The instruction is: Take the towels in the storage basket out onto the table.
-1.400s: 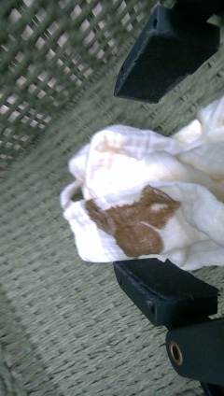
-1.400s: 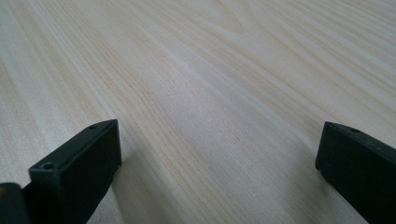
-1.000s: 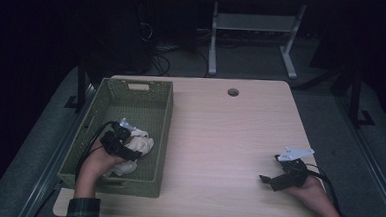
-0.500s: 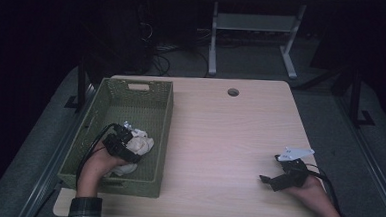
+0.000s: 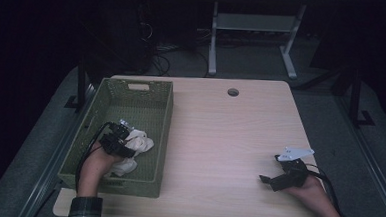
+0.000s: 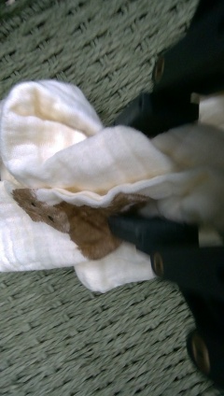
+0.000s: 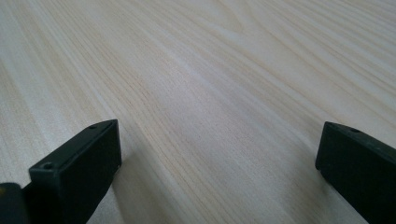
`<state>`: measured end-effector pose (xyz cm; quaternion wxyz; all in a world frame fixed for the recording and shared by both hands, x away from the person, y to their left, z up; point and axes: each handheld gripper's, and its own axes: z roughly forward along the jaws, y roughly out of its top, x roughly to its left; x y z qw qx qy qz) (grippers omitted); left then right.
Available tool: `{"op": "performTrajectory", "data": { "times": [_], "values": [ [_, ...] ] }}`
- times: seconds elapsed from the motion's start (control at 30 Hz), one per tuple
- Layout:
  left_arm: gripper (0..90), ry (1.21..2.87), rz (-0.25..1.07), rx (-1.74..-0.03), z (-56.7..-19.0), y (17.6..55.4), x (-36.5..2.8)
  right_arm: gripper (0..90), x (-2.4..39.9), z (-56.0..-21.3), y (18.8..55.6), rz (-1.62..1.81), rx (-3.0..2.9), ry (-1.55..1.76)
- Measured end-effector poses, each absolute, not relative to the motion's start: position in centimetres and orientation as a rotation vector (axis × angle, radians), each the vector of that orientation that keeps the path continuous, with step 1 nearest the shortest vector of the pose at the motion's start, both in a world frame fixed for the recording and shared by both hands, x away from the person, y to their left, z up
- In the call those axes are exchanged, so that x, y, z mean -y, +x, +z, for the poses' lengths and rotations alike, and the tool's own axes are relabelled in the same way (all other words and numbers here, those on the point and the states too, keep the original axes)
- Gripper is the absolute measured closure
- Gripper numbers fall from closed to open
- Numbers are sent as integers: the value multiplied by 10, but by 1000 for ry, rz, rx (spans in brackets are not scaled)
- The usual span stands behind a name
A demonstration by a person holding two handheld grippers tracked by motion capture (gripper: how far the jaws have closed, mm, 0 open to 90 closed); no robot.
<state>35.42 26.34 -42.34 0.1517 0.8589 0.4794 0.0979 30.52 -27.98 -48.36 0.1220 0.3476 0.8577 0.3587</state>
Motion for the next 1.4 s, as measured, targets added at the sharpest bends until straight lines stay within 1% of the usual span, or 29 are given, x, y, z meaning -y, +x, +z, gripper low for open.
{"op": "performTrajectory", "data": {
  "times": [0.07,0.1,0.13,0.2,0.23,0.4,0.43,0.5,0.57,0.77,1.23,1.4],
  "values": [
    [671,2446,259,-1389,-421,354,-266,0,280,-484,305,1045,-2504,1009],
    [696,2446,259,-1389,-421,354,-266,0,280,-484,305,1044,-2504,1009],
    [714,2411,248,-1403,-418,354,-270,0,280,-484,305,1045,-2504,1010],
    [731,2375,268,-1407,-413,353,-272,0,280,-484,305,1045,-2504,1010],
    [734,2375,268,-1407,-413,353,-272,0,280,-484,305,1045,-2504,1010],
    [732,2219,332,-1374,-398,350,-281,0,280,-484,305,1047,-2503,1015],
    [730,2219,332,-1374,-398,350,-281,0,280,-484,306,1045,-2504,1009],
    [729,2153,332,-1348,-391,347,-286,0,280,-484,306,1044,-2504,1009],
    [730,2134,330,-1332,-389,346,-286,0,280,-484,305,1044,-2504,1010],
    [727,1995,302,-1205,-369,341,-285,0,280,-484,306,1044,-2504,1009],
    [750,1900,332,-1095,-343,334,-274,0,280,-484,306,1045,-2505,1009],
    [754,1862,324,-1031,-329,331,-266,0,280,-484,305,1045,-2504,1011]
  ]
}}
